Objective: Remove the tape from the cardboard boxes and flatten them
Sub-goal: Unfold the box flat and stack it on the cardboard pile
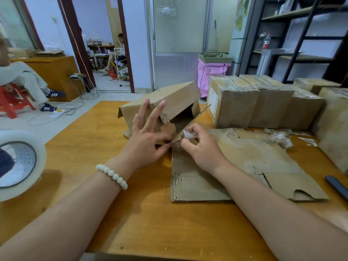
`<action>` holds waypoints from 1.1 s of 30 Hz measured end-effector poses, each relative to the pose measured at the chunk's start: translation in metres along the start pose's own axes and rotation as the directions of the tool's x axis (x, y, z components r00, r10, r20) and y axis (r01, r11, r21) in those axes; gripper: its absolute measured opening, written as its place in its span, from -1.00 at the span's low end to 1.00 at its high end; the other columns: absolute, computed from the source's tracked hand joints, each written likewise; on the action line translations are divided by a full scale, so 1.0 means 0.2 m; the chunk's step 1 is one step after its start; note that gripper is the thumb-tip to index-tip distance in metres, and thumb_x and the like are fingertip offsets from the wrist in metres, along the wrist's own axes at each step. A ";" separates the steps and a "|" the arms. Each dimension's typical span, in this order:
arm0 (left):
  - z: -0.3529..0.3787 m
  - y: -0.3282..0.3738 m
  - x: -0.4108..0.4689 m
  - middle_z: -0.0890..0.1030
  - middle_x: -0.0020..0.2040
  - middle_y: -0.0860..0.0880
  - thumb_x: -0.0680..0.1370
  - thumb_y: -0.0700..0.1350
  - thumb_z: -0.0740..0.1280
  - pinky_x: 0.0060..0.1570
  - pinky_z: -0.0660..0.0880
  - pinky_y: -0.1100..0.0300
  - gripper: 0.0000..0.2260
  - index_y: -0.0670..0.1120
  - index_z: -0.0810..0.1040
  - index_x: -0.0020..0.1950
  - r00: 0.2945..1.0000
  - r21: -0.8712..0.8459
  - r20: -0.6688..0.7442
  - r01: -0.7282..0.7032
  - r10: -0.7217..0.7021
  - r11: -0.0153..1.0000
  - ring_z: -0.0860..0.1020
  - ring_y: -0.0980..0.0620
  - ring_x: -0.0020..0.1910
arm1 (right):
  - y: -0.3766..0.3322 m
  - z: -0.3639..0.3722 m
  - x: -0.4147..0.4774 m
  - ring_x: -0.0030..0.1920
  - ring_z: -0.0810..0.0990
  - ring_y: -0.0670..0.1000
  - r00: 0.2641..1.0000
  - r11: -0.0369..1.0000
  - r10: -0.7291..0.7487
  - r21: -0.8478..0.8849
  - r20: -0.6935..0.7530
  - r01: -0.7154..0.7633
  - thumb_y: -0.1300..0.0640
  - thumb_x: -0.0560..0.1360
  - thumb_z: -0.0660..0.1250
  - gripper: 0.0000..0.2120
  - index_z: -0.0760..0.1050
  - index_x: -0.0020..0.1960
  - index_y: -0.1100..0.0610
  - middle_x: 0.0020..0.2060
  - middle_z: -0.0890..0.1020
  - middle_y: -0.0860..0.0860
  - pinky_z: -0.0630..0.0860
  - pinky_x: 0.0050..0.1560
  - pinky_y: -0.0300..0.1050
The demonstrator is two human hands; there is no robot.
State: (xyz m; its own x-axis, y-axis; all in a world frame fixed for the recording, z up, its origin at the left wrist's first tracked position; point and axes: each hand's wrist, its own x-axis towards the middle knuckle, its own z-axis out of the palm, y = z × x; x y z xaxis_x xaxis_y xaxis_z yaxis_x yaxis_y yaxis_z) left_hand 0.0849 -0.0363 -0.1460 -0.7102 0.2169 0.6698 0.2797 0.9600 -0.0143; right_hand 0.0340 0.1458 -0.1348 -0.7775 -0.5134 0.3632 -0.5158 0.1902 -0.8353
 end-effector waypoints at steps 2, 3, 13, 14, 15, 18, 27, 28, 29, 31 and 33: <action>0.00 -0.01 0.00 0.04 0.56 0.06 0.46 0.12 0.22 0.28 0.07 -0.56 -0.72 0.03 0.67 -0.21 1.000 -0.019 0.021 -0.007 0.007 1.000 -0.19 -0.21 0.54 | 0.01 0.00 0.00 -0.15 0.47 -0.03 1.000 0.999 -0.021 -0.033 0.009 0.021 0.17 0.49 0.33 -0.92 0.44 -0.07 0.15 -0.19 0.52 0.00 0.41 -0.15 -0.20; 0.00 -0.01 0.00 0.04 0.57 0.06 0.46 0.11 0.22 0.27 0.07 -0.57 -0.73 0.03 0.65 -0.24 1.000 -0.024 0.029 -0.010 0.011 1.000 -0.20 -0.22 0.54 | 0.01 0.01 0.01 -0.13 0.47 -0.02 0.999 0.998 -0.034 -0.054 0.008 0.034 0.16 0.49 0.34 -0.90 0.45 -0.06 0.17 -0.16 0.53 0.02 0.40 -0.14 -0.21; 0.01 -0.03 0.00 0.10 0.56 -0.03 0.50 0.04 0.25 0.43 -0.07 -0.33 -0.75 -0.06 0.55 -0.30 0.999 -0.083 -0.004 -0.052 0.052 0.995 -0.17 -0.30 0.53 | 0.02 -0.01 0.02 -0.09 0.36 -0.05 0.981 0.953 -0.194 -0.242 -0.020 0.184 0.33 0.42 0.31 -0.82 0.38 -0.14 0.09 -0.24 0.39 -0.17 0.28 -0.13 -0.42; 0.01 -0.03 0.00 0.09 0.56 -0.02 0.50 0.04 0.25 0.44 -0.09 -0.31 -0.74 -0.06 0.55 -0.30 0.999 -0.090 -0.004 -0.047 0.046 0.995 -0.18 -0.29 0.53 | 0.02 -0.01 0.02 -0.10 0.35 -0.04 0.979 0.947 -0.206 -0.255 -0.010 0.196 0.34 0.42 0.30 -0.81 0.37 -0.15 0.09 -0.25 0.38 -0.17 0.29 -0.14 -0.35; 0.01 -0.03 0.00 0.09 0.56 -0.01 0.51 0.05 0.25 0.45 -0.10 -0.27 -0.73 -0.07 0.56 -0.30 0.999 -0.099 -0.004 -0.040 0.040 0.994 -0.18 -0.28 0.53 | 0.02 -0.01 0.03 -0.11 0.35 -0.04 0.975 0.938 -0.224 -0.272 0.000 0.215 0.36 0.41 0.28 -0.80 0.36 -0.16 0.10 -0.26 0.38 -0.16 0.29 -0.14 -0.29; 0.00 -0.04 0.01 0.07 0.56 0.03 0.52 0.07 0.23 0.49 -0.14 -0.20 -0.68 -0.12 0.61 -0.25 1.000 -0.111 -0.012 -0.006 0.004 0.994 -0.20 -0.25 0.54 | 0.03 -0.02 0.03 -0.12 0.38 0.00 0.958 0.903 -0.284 -0.325 0.041 0.282 0.41 0.40 0.25 -0.83 0.42 -0.14 0.17 -0.23 0.44 -0.03 0.31 -0.13 -0.23; 0.00 -0.06 0.00 0.10 0.54 0.02 0.52 0.05 0.22 0.48 -0.08 -0.20 -0.68 -0.16 0.65 -0.10 0.999 -0.120 -0.038 0.014 -0.018 0.993 -0.17 -0.23 0.54 | 0.02 -0.03 0.02 -0.05 0.50 0.09 0.978 0.948 -0.205 -0.243 0.036 0.208 0.51 0.37 0.12 -0.70 0.36 -0.24 0.12 -0.19 0.53 0.10 0.44 -0.04 -0.08; 0.00 -0.08 -0.01 0.12 0.54 -0.01 0.51 0.03 0.23 0.50 -0.09 -0.17 -0.71 -0.13 0.62 -0.16 0.999 -0.119 -0.044 0.015 -0.020 0.993 -0.15 -0.24 0.54 | 0.03 -0.05 0.03 0.02 0.53 0.09 0.986 0.958 -0.164 -0.237 0.003 0.160 0.52 0.36 0.10 -0.67 0.38 -0.25 0.10 -0.16 0.57 0.11 0.45 0.01 -0.11; 0.00 -0.10 -0.02 0.15 0.54 -0.04 0.50 0.01 0.24 0.52 -0.11 -0.09 -0.75 -0.11 0.58 -0.23 0.998 -0.121 -0.053 0.018 -0.025 0.993 -0.13 -0.23 0.54 | 0.04 -0.08 0.03 0.03 0.54 0.10 0.992 0.969 -0.112 -0.225 -0.050 0.098 0.52 0.36 0.08 -0.64 0.40 -0.24 0.08 -0.15 0.59 0.11 0.45 0.01 -0.16; -0.01 -0.14 -0.05 0.19 0.52 -0.09 0.49 -0.02 0.26 0.53 -0.16 0.11 -0.78 -0.10 0.51 -0.29 0.996 -0.130 -0.085 0.025 -0.036 0.991 -0.07 -0.25 0.53 | 0.06 -0.15 0.05 -0.09 0.53 0.07 0.987 0.978 0.000 -0.205 -0.160 -0.033 0.46 0.41 0.10 -0.67 0.43 -0.19 0.05 -0.17 0.59 0.07 0.41 -0.16 -0.26; -0.01 -0.14 -0.05 0.22 0.50 -0.09 0.48 -0.02 0.27 0.52 -0.16 0.19 -0.78 -0.10 0.49 -0.31 0.994 -0.140 -0.100 0.032 -0.046 0.990 -0.03 -0.25 0.52 | 0.09 -0.20 0.07 -0.17 0.47 0.06 0.978 0.959 0.097 -0.246 -0.183 -0.141 0.36 0.45 0.16 -0.79 0.43 -0.06 0.09 -0.18 0.55 0.04 0.38 -0.25 -0.21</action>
State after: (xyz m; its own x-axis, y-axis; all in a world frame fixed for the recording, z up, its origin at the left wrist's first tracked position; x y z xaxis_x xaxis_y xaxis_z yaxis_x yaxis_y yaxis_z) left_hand 0.0853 -0.0659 -0.1502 -0.6542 0.1537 0.7405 0.3446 0.9322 0.1110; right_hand 0.0002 0.1756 -0.1288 -0.8765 -0.3306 0.3499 -0.4734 0.4605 -0.7509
